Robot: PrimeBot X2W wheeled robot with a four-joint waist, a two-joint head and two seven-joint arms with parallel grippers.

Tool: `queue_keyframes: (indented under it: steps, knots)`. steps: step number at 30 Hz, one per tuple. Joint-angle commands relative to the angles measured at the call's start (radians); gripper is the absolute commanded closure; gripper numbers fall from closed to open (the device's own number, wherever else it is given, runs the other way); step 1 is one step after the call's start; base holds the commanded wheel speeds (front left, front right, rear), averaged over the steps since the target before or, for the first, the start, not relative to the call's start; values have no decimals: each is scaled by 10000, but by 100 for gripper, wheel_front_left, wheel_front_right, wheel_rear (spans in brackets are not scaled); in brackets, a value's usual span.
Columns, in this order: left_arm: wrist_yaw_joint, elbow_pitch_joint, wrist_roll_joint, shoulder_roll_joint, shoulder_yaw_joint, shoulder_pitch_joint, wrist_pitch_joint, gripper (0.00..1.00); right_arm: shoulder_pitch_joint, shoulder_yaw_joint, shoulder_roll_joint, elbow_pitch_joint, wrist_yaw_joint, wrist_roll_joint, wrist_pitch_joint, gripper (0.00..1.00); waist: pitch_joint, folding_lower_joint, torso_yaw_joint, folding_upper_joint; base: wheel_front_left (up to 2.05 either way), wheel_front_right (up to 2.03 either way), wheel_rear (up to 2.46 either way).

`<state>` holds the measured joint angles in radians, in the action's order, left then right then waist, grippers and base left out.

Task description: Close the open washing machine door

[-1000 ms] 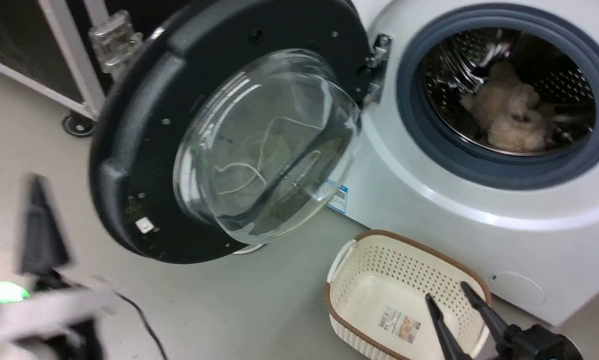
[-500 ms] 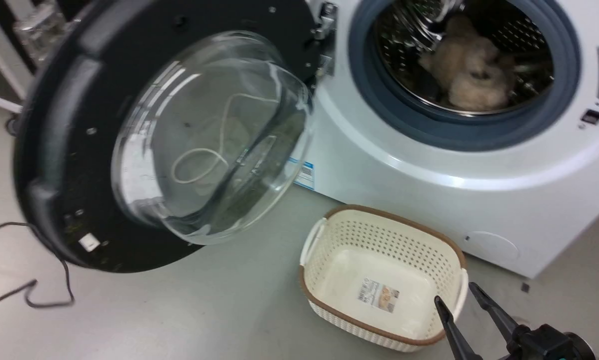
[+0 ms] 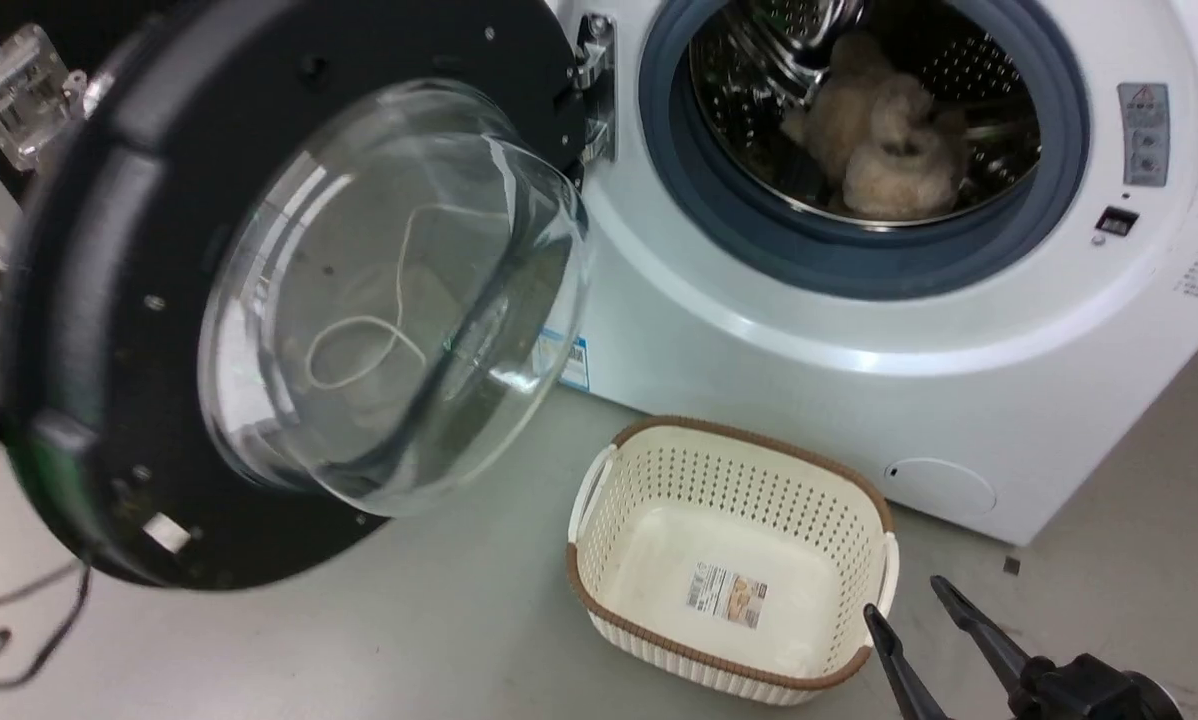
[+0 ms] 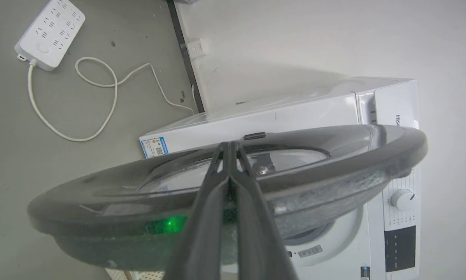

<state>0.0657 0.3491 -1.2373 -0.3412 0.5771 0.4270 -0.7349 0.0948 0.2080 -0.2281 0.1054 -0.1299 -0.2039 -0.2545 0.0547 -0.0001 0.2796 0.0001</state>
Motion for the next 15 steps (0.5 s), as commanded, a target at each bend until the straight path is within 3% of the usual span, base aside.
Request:
queue_keyframes:
  steps: [1, 7, 15]
  knots:
    - [-95, -96, -99, 227, -96, -232, -217, 100, -57, -4, 58, 32, -8, -38, -72, 0, -90, 1, -15, -1, 0, 0, 0]
    - [-198, -1302, -663, 919, -360, -1404, -1338, 100, -10, -325, 338, 194, -8, 52, -72, 0, -614, 1, -88, -1, 0, 0, 0]
    - [-422, -2900, -1186, 2257, -1042, -3114, -2270, 100, -27, -867, 592, 324, -8, 243, -72, 0, -1033, 1, -428, -1, 0, 0, 0]
